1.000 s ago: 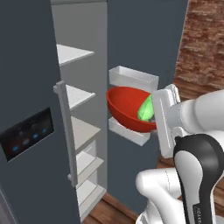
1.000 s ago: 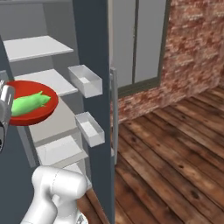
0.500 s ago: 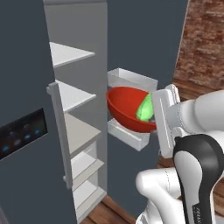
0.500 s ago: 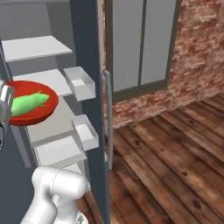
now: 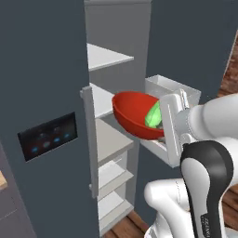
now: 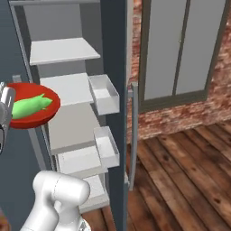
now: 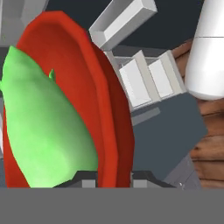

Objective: Move the mug from next to the sink to the open cabinet. Then, move the bowl with the corn to the fridge to clear the area for faucet cleaning.

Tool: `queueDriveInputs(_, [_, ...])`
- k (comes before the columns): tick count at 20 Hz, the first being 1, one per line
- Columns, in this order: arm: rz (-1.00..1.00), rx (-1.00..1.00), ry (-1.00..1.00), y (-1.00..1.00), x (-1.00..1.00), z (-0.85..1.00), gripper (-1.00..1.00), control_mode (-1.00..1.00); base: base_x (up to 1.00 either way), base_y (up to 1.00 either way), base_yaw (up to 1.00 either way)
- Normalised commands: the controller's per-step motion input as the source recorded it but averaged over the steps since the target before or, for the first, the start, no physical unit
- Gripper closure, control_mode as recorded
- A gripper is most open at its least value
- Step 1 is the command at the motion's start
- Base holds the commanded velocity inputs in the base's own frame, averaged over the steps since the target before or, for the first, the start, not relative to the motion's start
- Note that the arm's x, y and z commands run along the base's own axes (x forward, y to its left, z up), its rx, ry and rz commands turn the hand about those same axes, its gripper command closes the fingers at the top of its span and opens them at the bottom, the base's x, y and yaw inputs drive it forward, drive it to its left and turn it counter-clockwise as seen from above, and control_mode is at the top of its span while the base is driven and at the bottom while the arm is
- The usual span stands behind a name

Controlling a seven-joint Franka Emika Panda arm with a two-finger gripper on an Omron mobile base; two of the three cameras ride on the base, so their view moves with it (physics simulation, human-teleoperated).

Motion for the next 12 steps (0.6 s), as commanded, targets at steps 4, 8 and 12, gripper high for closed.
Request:
queueDriveInputs(4, [0.00,0.00,0.00,0.00,0.00,0.00,1.00,1.00,0.06,-0.34,0.36])
queueDriveInputs(8, [0.00,0.00,0.00,0.00,0.00,0.00,1.00,1.00,0.19,-0.31,0.30])
queueDriveInputs(12, [0.00,0.00,0.00,0.00,0.00,0.00,1.00,1.00,0.54,-0.23,0.21])
